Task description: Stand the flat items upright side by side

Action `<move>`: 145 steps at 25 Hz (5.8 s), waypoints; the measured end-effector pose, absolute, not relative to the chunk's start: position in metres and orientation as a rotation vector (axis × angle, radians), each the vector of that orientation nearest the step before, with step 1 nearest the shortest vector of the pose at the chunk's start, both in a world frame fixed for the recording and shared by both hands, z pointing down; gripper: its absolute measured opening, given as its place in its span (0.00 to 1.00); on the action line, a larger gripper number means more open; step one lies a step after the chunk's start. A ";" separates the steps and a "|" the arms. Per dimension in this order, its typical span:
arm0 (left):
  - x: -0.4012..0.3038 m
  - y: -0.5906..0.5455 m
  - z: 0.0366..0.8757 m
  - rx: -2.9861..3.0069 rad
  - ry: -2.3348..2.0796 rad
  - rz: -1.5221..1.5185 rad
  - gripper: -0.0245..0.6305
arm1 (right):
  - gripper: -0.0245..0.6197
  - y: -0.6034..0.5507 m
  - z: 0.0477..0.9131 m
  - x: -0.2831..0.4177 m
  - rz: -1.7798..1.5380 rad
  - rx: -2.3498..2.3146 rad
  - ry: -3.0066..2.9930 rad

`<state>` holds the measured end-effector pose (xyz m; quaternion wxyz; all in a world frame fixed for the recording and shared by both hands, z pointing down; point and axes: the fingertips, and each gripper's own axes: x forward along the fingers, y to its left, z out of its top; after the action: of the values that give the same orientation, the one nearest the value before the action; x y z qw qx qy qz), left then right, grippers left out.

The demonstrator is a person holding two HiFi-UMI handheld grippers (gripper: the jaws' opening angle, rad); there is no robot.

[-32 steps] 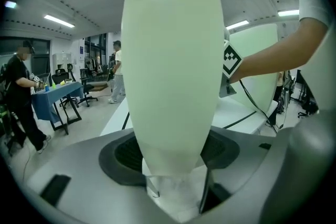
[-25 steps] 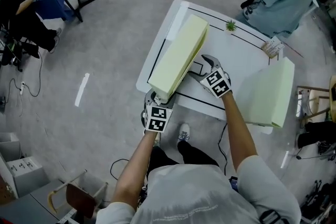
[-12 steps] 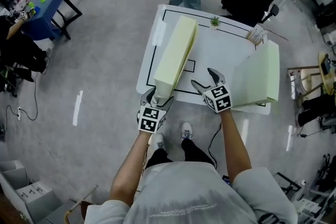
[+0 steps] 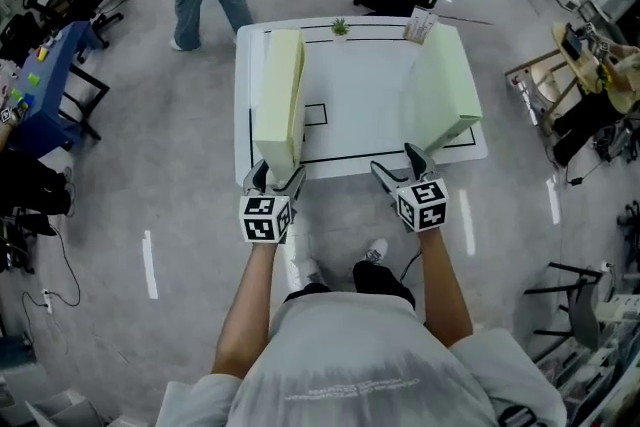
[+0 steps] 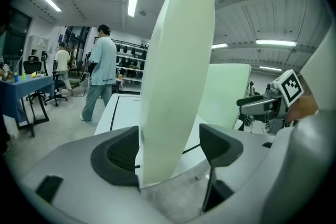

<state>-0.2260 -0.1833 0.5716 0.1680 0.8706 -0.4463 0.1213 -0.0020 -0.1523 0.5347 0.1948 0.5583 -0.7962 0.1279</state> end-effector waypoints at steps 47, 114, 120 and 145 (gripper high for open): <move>-0.152 -0.187 0.587 2.276 -1.462 0.516 0.51 | 0.57 -0.173 0.564 0.077 0.272 1.543 -2.214; -0.201 -0.214 0.310 2.832 -1.476 0.141 0.07 | 0.08 -0.182 0.269 0.066 -0.309 1.630 -2.379; -0.171 -0.200 0.279 2.915 -1.374 0.060 0.07 | 0.08 -0.177 0.238 0.045 -0.390 1.602 -2.431; -0.141 -0.185 0.263 3.029 -1.437 0.180 0.07 | 0.08 -0.170 0.252 0.049 -0.401 1.579 -2.397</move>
<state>-0.1415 -0.1854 0.2628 -0.1075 0.8970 -0.4255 0.0534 0.0492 -0.1700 0.2525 0.1212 0.5407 -0.8210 -0.1372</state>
